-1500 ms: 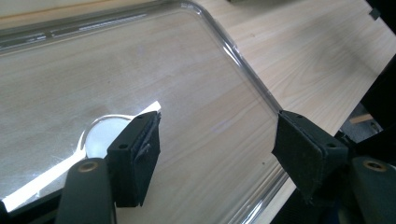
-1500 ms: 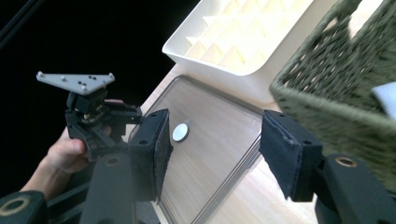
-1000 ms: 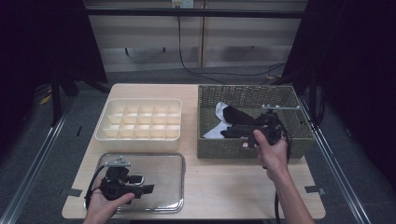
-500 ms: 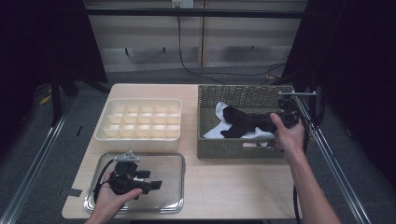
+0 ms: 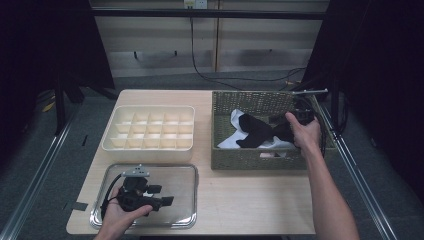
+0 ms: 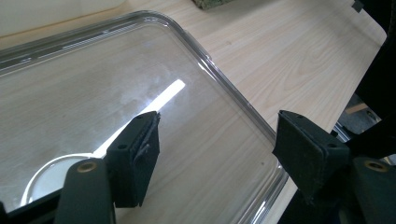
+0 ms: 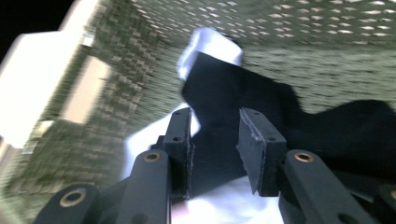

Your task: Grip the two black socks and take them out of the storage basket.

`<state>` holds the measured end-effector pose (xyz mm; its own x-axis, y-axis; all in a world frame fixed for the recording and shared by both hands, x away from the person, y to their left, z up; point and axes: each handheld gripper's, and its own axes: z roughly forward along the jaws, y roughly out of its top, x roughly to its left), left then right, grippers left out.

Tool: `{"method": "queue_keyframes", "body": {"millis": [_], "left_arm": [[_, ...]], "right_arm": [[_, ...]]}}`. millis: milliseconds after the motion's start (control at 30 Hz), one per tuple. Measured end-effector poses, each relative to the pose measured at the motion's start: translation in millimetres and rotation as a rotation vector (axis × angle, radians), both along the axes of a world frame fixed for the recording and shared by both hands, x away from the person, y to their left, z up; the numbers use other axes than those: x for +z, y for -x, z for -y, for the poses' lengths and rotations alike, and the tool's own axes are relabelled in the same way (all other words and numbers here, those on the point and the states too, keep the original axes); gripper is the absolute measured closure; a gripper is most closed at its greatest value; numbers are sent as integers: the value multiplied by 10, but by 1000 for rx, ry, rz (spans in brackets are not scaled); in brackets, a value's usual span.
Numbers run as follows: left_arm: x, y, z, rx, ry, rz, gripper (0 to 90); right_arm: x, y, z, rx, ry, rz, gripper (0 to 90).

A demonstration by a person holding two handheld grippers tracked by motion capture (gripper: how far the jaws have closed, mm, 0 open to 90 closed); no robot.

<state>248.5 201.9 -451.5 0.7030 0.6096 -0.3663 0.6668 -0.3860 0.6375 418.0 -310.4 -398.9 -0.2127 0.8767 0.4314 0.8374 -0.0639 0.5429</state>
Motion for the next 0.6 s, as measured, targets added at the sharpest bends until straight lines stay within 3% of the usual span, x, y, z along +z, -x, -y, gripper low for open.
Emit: {"method": "queue_keyframes", "body": {"millis": [133, 200, 300, 400, 500, 600], "left_arm": [[-19, 9, -43, -5, 3, -3, 308], [-26, 10, -72, -3, 7, -1, 307], [-25, 5, -110, 10, 12, 2, 305], [-35, -4, -130, 13, 11, -1, 302], [-45, 6, -119, 4, 5, -5, 299], [-46, 6, -99, -3, 1, -4, 298]], "right_arm": [[-65, -112, 113, -40, 37, -37, 627], [-98, -161, 183, -70, 12, -61, 577], [-153, -205, 239, -88, 17, -89, 549], [-216, -228, 258, -112, 57, -110, 529], [-255, -255, 196, -105, 106, -123, 527], [-277, -279, 77, -44, 136, -152, 534]]}}
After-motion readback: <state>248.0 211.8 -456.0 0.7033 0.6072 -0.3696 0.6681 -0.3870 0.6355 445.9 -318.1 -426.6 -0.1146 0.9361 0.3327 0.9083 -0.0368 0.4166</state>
